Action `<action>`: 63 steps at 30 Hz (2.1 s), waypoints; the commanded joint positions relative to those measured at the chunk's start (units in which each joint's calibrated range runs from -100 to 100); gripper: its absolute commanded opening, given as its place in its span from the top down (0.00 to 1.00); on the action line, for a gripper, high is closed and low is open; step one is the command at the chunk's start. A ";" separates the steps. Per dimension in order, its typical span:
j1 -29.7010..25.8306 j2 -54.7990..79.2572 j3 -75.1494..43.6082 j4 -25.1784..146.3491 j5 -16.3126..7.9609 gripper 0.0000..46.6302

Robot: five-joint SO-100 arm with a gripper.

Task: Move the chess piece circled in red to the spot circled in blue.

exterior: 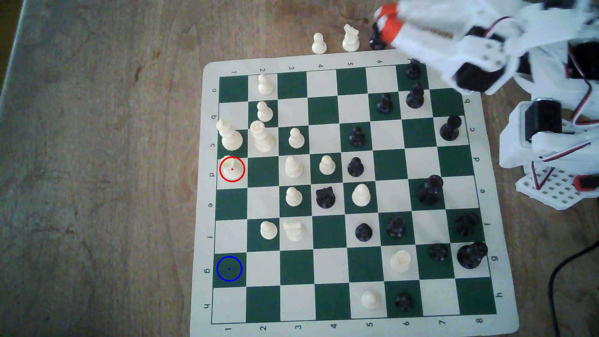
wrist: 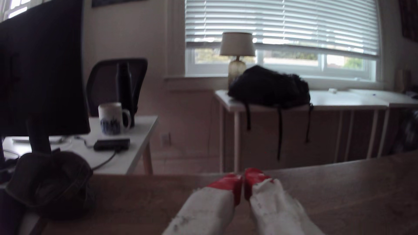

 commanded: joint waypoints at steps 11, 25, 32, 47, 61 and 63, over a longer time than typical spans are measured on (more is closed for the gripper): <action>-5.53 37.96 -30.21 13.25 -3.96 0.95; -7.48 71.15 -56.78 16.45 -7.18 0.94; -7.17 81.09 -64.21 18.58 -7.23 0.87; -6.08 94.50 -72.10 17.84 -5.13 0.71; -6.54 101.71 -79.17 16.20 -5.47 0.67; -6.78 102.65 -80.17 16.20 -5.47 0.66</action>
